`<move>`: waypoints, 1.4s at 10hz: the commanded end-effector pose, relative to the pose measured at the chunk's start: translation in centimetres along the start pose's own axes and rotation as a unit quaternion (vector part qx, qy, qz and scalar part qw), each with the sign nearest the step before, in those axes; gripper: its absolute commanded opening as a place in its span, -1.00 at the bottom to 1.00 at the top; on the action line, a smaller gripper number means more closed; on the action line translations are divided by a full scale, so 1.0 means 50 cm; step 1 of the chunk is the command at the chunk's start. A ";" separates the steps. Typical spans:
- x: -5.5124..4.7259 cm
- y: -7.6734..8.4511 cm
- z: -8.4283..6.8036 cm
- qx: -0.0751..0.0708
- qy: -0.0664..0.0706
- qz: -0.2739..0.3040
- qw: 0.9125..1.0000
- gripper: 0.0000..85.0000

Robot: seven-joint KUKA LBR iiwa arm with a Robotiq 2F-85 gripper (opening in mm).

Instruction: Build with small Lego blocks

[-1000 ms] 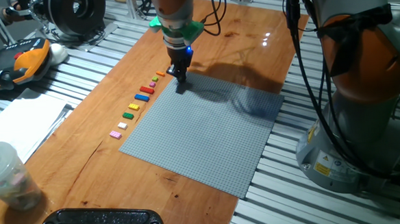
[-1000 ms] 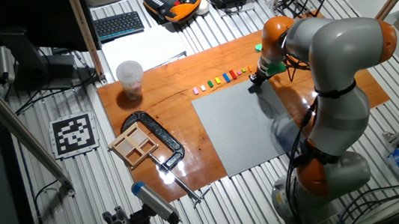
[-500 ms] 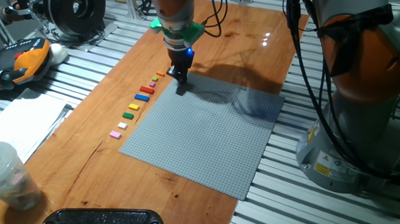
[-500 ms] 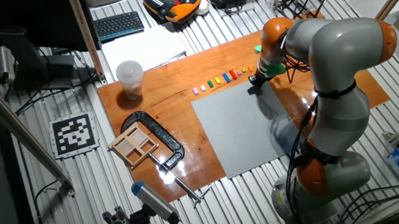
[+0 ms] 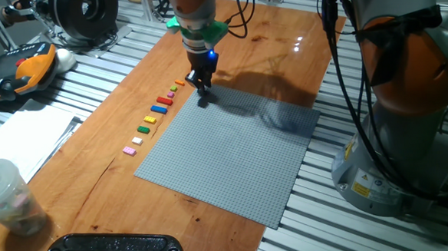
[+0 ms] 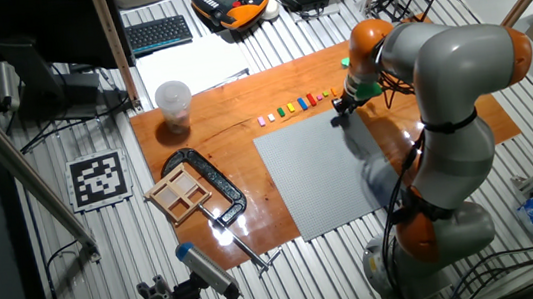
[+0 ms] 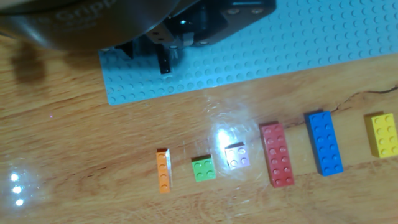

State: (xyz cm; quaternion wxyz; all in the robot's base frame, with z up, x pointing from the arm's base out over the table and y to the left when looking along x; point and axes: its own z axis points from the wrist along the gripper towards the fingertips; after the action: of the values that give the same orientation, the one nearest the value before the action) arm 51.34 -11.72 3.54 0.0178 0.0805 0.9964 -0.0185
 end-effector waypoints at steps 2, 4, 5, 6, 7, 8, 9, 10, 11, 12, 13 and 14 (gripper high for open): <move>0.001 0.006 -0.003 0.000 0.002 0.001 1.000 -0.20; 0.001 0.009 -0.006 -0.001 0.009 -0.003 1.000 -0.20; 0.001 0.009 -0.006 0.000 0.011 -0.008 1.000 -0.60; 0.001 0.009 -0.006 0.000 0.013 -0.011 1.000 -0.60; 0.001 0.009 -0.006 0.000 0.015 -0.014 1.000 -0.60; 0.001 0.009 -0.006 -0.002 0.016 -0.015 1.000 -1.00; 0.000 0.009 -0.007 -0.002 0.016 -0.014 1.000 -1.00; 0.000 0.011 -0.007 -0.002 0.016 -0.014 1.000 -1.00; 0.000 0.015 -0.010 -0.002 0.016 -0.013 1.000 -1.00; -0.001 0.020 -0.012 -0.002 0.017 -0.011 1.000 -1.00; -0.002 0.021 -0.010 -0.001 0.016 -0.011 1.000 -1.00; -0.003 0.020 -0.006 -0.002 0.015 -0.012 1.000 -1.00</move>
State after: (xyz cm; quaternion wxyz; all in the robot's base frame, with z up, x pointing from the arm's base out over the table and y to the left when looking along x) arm 51.66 -10.79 3.76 0.0029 0.0684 0.9975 -0.0160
